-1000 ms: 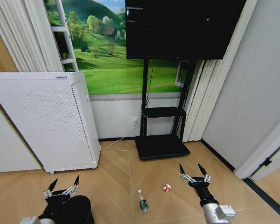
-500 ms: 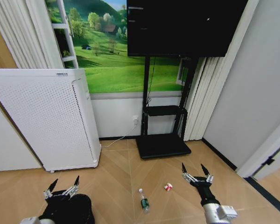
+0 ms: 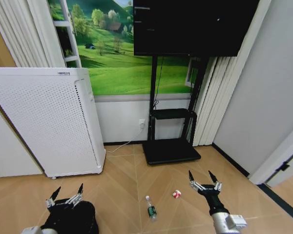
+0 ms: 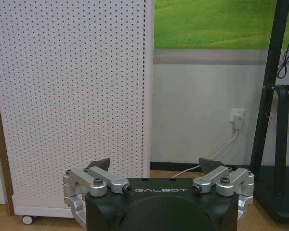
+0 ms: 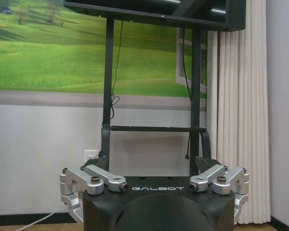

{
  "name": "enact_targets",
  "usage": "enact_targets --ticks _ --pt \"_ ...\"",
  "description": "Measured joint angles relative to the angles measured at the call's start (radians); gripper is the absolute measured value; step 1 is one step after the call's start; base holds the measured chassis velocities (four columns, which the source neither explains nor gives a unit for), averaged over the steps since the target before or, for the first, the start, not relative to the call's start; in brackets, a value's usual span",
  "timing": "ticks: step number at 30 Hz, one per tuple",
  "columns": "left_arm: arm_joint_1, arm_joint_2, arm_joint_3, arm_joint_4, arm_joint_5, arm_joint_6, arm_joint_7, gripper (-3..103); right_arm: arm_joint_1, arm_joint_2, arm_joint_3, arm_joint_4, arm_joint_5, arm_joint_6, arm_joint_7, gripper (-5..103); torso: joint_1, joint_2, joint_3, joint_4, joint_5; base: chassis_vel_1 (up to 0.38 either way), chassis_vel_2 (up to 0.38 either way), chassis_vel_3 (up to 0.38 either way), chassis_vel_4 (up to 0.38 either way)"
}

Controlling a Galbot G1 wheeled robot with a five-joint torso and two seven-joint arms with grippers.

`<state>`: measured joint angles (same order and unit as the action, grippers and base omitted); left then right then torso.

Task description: Pick up the trash bin and place the garbage on the floor into it.

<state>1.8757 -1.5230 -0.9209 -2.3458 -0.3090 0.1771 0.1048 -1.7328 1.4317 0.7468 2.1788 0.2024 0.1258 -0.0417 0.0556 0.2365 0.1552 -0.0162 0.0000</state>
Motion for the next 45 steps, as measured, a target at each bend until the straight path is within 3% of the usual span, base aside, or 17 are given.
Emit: enact_targets --ticks 12,19,25,27,32,34,36,45 --pt "0.003 0.000 0.002 0.006 0.008 0.001 0.002 100 -0.001 -0.003 -0.005 -0.004 -0.046 0.007 0.021 100 -0.011 -0.044 -0.033 0.0000 0.0000 0.000 0.000 0.000 0.000" --pt "0.007 0.005 -0.005 0.010 0.024 -0.002 -0.011 100 0.014 -0.008 -0.010 -0.014 -0.031 0.015 0.076 100 -0.015 -0.063 -0.048 0.0000 0.0000 0.000 0.000 0.000 0.000" --pt "0.079 0.019 -0.027 0.006 0.058 0.038 -0.077 100 0.027 -0.016 -0.005 -0.025 -0.020 0.011 0.084 100 -0.015 -0.065 -0.050 -0.0001 -0.0002 0.000 0.000 0.000 0.000" --pt "0.181 0.023 -0.081 -0.030 -0.038 0.108 -0.150 100 0.037 -0.015 -0.001 -0.036 0.002 -0.002 0.085 100 -0.015 -0.064 -0.049 0.0000 -0.0001 0.000 0.000 0.000 0.000" --pt "0.323 0.051 -0.207 -0.008 -0.216 0.195 -0.183 100 0.062 -0.006 -0.004 -0.074 0.013 -0.004 0.085 100 -0.014 -0.061 -0.048 0.0002 0.0003 0.000 0.000 0.000 0.000" --pt "0.328 0.055 -0.215 0.009 -0.242 0.208 -0.189 100 0.067 -0.004 -0.006 -0.079 0.013 -0.004 0.084 100 -0.014 -0.061 -0.047 0.0001 0.0002 0.000 0.000 0.000 0.000" --pt "0.322 0.064 -0.221 0.065 -0.322 0.254 -0.193 100 0.072 -0.003 -0.012 -0.086 0.012 -0.004 0.082 100 -0.014 -0.060 -0.046 0.0002 -0.0002 0.000 0.000 0.000 0.000" --pt "0.176 0.090 -0.209 0.185 -0.394 0.363 -0.193 100 0.070 -0.033 -0.010 -0.097 0.024 -0.004 0.080 100 -0.013 -0.058 -0.045 -0.0001 -0.0001 0.000 0.000 0.000 0.000"
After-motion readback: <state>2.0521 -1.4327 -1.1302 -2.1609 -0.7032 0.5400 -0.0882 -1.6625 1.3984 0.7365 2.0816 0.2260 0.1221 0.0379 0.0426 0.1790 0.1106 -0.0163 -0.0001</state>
